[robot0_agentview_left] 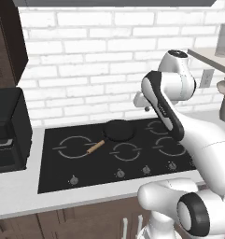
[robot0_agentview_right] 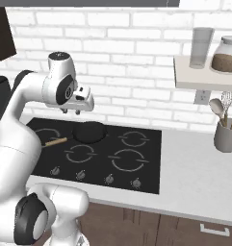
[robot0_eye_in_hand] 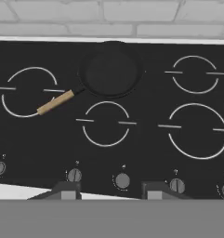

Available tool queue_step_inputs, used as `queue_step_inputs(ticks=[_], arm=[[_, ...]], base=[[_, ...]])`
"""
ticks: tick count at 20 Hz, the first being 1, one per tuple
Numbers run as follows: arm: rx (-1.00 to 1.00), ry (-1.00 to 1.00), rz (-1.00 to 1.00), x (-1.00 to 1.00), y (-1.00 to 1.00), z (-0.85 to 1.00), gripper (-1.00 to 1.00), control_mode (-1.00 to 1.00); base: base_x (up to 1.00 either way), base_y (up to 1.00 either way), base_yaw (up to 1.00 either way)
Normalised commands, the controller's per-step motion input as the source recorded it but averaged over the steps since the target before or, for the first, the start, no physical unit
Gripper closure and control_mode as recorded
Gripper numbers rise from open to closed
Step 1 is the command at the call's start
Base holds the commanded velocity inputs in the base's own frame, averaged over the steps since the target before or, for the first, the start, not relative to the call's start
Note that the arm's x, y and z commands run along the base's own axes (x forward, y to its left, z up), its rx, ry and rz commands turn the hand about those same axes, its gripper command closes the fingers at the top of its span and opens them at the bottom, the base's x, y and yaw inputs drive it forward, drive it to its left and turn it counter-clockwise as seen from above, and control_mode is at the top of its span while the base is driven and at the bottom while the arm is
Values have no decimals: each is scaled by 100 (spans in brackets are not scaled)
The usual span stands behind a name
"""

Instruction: Turn off the rear center burner of the stove.

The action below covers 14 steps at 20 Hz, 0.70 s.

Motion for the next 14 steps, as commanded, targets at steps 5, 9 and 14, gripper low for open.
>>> queue_step_inputs(ticks=[5,9,14], arm=[[0,0,0,-20,0,-2,-100,-100],[0,7,0,-46,0,-18,-100,-100],[0,13,-2,-47,0,-40,-100,-100]], base=[[0,0,0],[0,0,0],[0,0,0]])
